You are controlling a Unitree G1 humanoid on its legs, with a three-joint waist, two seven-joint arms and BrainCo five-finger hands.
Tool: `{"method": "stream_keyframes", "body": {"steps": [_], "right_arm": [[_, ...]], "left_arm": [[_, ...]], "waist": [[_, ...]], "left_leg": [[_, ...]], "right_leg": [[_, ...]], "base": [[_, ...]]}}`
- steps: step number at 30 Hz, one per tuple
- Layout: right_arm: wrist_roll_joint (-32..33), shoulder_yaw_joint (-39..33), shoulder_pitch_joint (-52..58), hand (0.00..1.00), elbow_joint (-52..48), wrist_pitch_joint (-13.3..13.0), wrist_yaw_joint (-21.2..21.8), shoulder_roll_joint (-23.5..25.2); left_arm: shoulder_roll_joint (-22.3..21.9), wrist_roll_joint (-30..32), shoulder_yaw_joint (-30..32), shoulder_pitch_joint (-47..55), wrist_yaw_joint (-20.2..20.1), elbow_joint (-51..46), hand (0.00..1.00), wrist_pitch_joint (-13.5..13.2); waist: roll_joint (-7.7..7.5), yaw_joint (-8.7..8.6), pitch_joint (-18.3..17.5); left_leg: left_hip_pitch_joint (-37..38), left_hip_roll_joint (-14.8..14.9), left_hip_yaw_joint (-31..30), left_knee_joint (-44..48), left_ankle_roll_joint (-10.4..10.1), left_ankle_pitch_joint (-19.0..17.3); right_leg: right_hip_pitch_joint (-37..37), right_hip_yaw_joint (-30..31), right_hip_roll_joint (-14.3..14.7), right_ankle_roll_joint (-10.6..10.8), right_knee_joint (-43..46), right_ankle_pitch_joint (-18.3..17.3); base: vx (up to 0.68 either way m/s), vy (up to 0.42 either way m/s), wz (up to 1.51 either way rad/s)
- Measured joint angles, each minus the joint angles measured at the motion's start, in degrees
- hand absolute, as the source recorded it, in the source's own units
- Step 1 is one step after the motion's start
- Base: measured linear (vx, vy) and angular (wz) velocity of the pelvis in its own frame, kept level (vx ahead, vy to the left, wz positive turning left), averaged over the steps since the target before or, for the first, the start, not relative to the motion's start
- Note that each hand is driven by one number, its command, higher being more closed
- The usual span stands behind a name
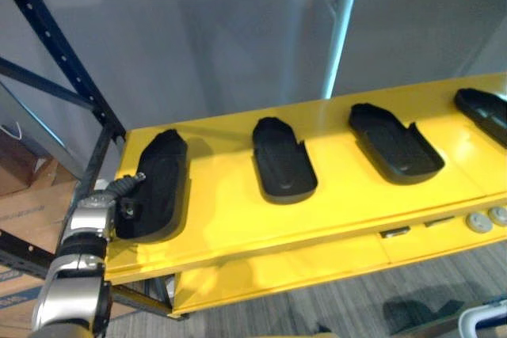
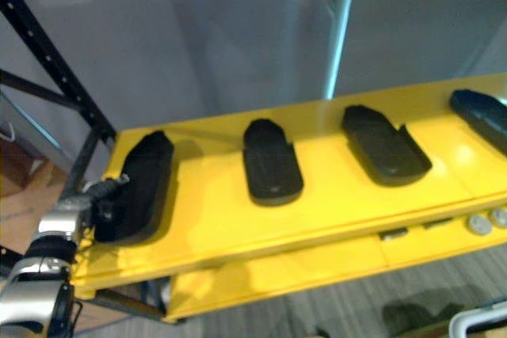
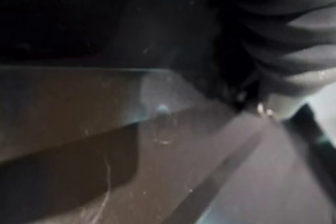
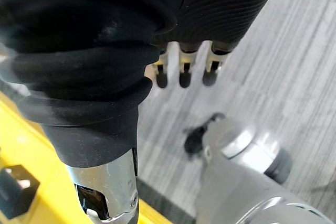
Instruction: Walk over and take plastic housings, then place them on the shelf
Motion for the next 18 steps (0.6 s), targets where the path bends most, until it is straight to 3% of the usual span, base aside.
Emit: {"method": "stream_keyframes", "body": {"steps": [7, 12, 18], "right_arm": [[0.7, 0.1, 0.1, 0.0, 0.7, -0.2, -0.1, 0.1], [0.7, 0.0, 0.3, 0.0, 0.7, -0.5, 0.0, 0.1], [0.7, 0.0, 0.3, 0.0, 0.7, -1.2, 0.0, 0.3]], "left_arm": [[-0.2, 0.2, 0.0, -1.8, 4.1, 1.7, 1.0, 0.0], [-1.5, 0.2, 0.2, -3.7, 8.3, 3.5, 1.0, -0.4], [-1.9, 2.0, 0.2, -6.6, 9.4, 5.6, 1.0, -0.5]], "waist": [[-0.03, -0.16, 1.5], [0.07, -1.68, 2.0], [0.08, -2.93, 2.4]], "left_leg": [[-0.1, 0.1, 1.2, 1.5, -0.2, -1.0], [-0.1, 0.2, 1.8, 1.7, -0.4, -1.3], [-0.1, 0.2, 2.7, 1.7, -0.5, -1.4]], "right_leg": [[-0.6, 1.6, 0.0, -0.1, 0.0, 0.4], [-0.8, 1.9, 0.0, -0.1, 0.0, 0.4], [-1.6, 2.9, 0.2, 0.0, -0.1, 0.5]], "base": [[-0.02, -0.006, -0.11], [0.0, -0.005, -0.03], [0.01, -0.009, -0.08]]}}
